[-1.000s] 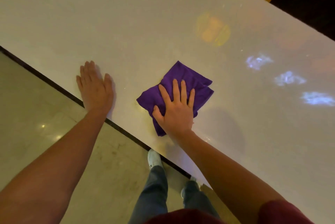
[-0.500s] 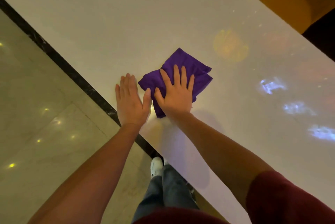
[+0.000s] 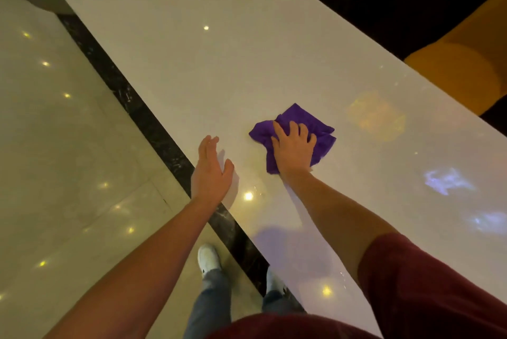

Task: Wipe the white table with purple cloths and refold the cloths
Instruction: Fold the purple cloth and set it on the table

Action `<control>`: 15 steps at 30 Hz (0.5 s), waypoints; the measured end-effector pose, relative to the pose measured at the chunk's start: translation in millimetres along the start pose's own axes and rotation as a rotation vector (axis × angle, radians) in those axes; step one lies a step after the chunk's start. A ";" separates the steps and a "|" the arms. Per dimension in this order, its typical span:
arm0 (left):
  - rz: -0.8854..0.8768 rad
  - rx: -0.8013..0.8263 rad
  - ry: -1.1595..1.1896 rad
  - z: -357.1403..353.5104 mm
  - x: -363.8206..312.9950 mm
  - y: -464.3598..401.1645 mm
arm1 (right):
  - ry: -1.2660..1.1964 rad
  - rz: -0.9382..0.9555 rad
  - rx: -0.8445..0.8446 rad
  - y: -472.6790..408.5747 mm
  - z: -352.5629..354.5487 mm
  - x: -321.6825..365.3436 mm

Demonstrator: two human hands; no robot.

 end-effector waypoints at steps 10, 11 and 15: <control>0.096 0.245 0.401 72.4 -15.9 -111.2 | -0.869 -0.171 -0.006 -26.4 111.7 55.5; 0.095 0.292 0.482 80.2 -25.1 -120.3 | -0.945 -0.178 -0.054 -23.9 124.8 69.1; 0.146 0.608 0.712 108.4 -56.2 -146.6 | -1.224 -0.205 -0.207 -18.4 167.7 122.9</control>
Point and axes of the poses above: each hand's wrist, its own y-axis away from the middle knuckle, its own z-axis out of the back of the hand, x = y × z, the point moved 8 cm from there along -y, towards the middle knuckle, and after that the axes turned 5 degrees about y, right-handed, at the moved point
